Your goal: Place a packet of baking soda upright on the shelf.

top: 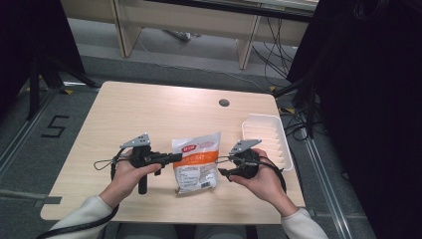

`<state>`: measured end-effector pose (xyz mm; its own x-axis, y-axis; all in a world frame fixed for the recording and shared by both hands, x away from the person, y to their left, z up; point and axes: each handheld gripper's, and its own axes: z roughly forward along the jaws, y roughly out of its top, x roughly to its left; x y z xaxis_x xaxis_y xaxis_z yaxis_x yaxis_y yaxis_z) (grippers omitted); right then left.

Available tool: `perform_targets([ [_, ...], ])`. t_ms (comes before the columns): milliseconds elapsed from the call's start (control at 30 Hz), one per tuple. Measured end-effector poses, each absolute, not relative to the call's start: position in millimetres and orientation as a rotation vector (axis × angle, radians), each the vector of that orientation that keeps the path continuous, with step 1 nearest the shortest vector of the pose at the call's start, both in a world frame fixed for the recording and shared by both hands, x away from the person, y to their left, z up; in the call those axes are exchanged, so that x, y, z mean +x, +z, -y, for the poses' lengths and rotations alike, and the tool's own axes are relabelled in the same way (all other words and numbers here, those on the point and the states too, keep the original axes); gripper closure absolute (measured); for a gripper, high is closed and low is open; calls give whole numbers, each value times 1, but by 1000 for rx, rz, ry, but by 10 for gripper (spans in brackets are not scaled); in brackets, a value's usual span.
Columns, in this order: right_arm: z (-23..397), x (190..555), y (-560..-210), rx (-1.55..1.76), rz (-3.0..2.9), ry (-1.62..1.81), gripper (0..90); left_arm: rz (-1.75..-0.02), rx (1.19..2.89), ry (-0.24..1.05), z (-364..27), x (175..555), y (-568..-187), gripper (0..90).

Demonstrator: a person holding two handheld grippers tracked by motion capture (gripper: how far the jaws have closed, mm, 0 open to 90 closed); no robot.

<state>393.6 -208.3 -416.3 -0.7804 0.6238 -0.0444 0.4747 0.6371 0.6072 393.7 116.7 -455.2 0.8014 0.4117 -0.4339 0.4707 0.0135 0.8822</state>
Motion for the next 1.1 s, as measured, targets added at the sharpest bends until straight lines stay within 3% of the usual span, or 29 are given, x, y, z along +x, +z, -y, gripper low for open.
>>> perform_targets([
  [167, 211, 395, -404, 812, -2600, 868, 411, -665, 1628, -47, -115, 390, -447, 896],
  [433, 211, 399, -356, 680, -2591, 824, 384, -619, 1645, -44, -113, 384, -444, 896],
  [833, 177, 408, -321, 386, -2739, 695, 368, -579, 1665, -37, -109, 380, -441, 896],
  [1100, 144, 413, -325, 172, -2868, 504, 512, -551, 1676, -42, -107, 379, -440, 896],
])
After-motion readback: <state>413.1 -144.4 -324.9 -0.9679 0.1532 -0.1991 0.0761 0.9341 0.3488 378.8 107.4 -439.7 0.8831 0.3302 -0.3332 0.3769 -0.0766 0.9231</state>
